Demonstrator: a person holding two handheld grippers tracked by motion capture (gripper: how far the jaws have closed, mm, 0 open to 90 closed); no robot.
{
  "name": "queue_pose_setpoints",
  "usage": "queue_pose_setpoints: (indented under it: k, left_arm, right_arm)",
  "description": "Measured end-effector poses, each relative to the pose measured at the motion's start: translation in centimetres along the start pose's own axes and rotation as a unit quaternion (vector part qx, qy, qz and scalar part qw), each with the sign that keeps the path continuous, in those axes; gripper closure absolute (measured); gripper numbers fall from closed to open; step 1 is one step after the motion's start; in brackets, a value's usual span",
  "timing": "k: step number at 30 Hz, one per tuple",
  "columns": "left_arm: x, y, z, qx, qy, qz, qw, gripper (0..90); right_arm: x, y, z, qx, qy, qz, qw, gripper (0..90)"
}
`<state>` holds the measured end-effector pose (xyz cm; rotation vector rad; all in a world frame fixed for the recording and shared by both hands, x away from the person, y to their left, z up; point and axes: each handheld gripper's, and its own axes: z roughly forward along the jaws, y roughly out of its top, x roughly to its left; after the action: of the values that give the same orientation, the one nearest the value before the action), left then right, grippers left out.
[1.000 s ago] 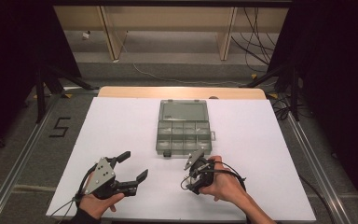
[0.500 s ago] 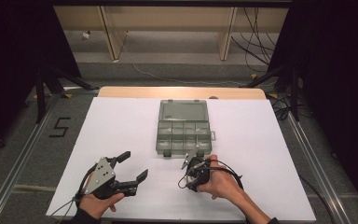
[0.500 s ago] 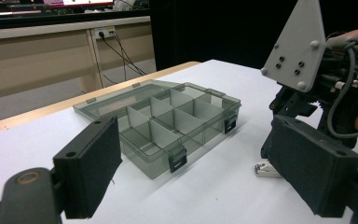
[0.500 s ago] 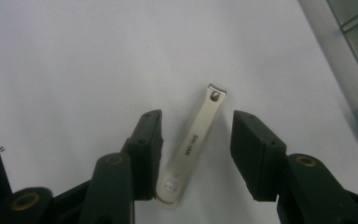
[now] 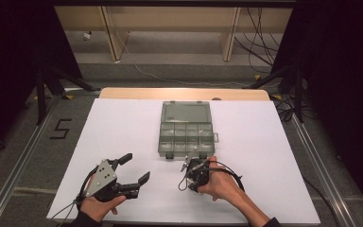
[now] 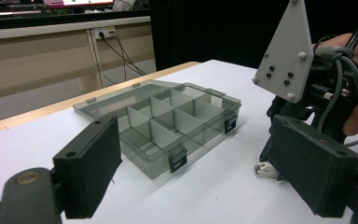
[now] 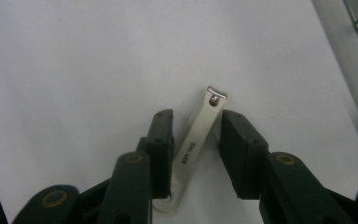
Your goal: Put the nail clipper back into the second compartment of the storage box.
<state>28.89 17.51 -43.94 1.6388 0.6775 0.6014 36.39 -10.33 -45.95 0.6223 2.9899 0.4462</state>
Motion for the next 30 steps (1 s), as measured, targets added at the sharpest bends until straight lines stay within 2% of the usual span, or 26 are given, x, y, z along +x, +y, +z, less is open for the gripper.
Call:
queue_pose_setpoints:
  k: [6,16,19,21,22,23,24,28,29,30]
  left_arm:
    - [0.0,0.0,0.0,-0.001,0.000,0.000,1.0000,16.4]
    - [0.0,0.0,0.0,-0.001,0.000,0.003,1.0000,16.4]
    - [0.0,0.0,0.1,-0.005,-0.003,0.003,1.0000,16.5]
    - [0.0,0.0,0.0,-0.002,-0.001,0.005,1.0000,16.5]
    - [0.0,0.0,0.0,0.000,-0.001,0.005,1.0000,16.5]
    - [0.0,0.0,0.0,0.000,-0.001,0.005,1.0000,16.4]
    - [0.0,0.0,0.0,0.000,-0.001,0.006,1.0000,16.5]
    - [0.0,0.0,0.0,0.000,-0.001,0.006,1.0000,16.5]
    - [0.0,0.0,0.0,0.000,-0.001,0.006,1.0000,16.5]
    - [0.0,0.0,0.0,-0.001,-0.001,0.006,1.0000,16.5]
  right_arm:
    - [0.2,0.5,0.1,0.016,-0.004,-0.010,0.9998,70.1]
    - [0.2,1.0,0.2,0.035,-0.007,-0.011,0.9993,73.4]
    - [-0.1,1.1,0.3,0.036,-0.007,-0.026,0.9990,75.2]
    - [-0.1,1.3,0.2,0.048,-0.014,-0.035,0.9982,77.0]
    - [-0.3,1.3,0.3,0.046,-0.017,-0.050,0.9975,77.1]
    - [0.0,1.4,0.3,0.054,-0.016,-0.035,0.9978,77.1]
    - [0.0,1.5,0.3,0.055,-0.016,-0.043,0.9974,77.1]
    - [0.1,1.6,0.3,0.059,-0.019,-0.050,0.9968,77.1]
    - [0.0,1.6,0.3,0.056,-0.023,-0.063,0.9962,77.1]
    - [0.1,1.6,0.3,0.059,-0.024,-0.058,0.9963,77.1]
